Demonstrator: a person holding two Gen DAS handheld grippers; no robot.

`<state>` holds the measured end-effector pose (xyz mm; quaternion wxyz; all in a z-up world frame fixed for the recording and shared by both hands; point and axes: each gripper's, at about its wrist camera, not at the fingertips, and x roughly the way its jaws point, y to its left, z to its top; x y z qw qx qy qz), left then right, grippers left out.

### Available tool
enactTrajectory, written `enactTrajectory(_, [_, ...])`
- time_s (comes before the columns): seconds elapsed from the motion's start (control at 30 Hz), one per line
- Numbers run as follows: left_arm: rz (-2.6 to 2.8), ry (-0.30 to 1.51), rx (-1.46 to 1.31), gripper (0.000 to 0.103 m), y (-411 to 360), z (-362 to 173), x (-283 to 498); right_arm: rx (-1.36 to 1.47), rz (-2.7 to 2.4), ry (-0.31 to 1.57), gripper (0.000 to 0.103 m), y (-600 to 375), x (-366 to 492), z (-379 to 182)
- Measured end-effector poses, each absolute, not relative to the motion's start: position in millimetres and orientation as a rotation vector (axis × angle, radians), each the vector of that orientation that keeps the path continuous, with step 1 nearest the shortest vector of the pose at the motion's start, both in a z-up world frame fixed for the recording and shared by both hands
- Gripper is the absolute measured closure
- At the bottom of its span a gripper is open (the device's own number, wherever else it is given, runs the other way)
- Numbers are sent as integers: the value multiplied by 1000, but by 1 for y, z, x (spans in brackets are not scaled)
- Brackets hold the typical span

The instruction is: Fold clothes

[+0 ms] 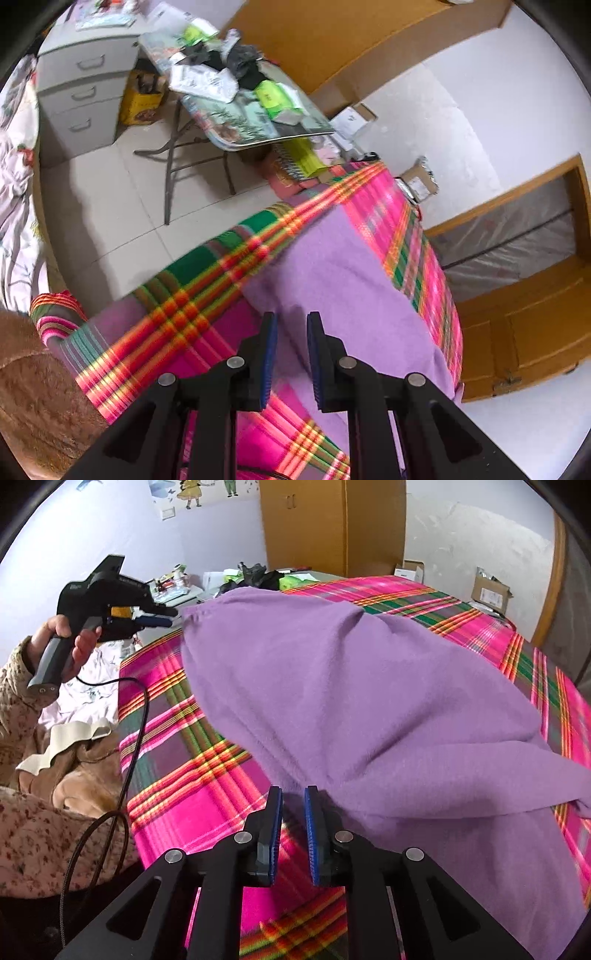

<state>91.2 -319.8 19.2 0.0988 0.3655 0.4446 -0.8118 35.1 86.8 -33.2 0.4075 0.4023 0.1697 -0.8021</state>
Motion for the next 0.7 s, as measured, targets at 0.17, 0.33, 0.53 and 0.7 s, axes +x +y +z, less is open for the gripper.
enactTrajectory(0.17, [-2551,1233,1124,87,-279,41,75,998,-2088,367,89,109,33,-21])
enactTrajectory(0.33, [-2686,1132,1229,87,-228,50,48,994,-2221,283,88,153,30,-8])
enactTrajectory(0.53, [-2817,1012,1375,87,-162,45,23,1068,-2409,245,87,227,33,0])
enactTrajectory(0.7, [-2933,937,1505,87,-110,37,10,1127,-2550,140,87,301,41,10])
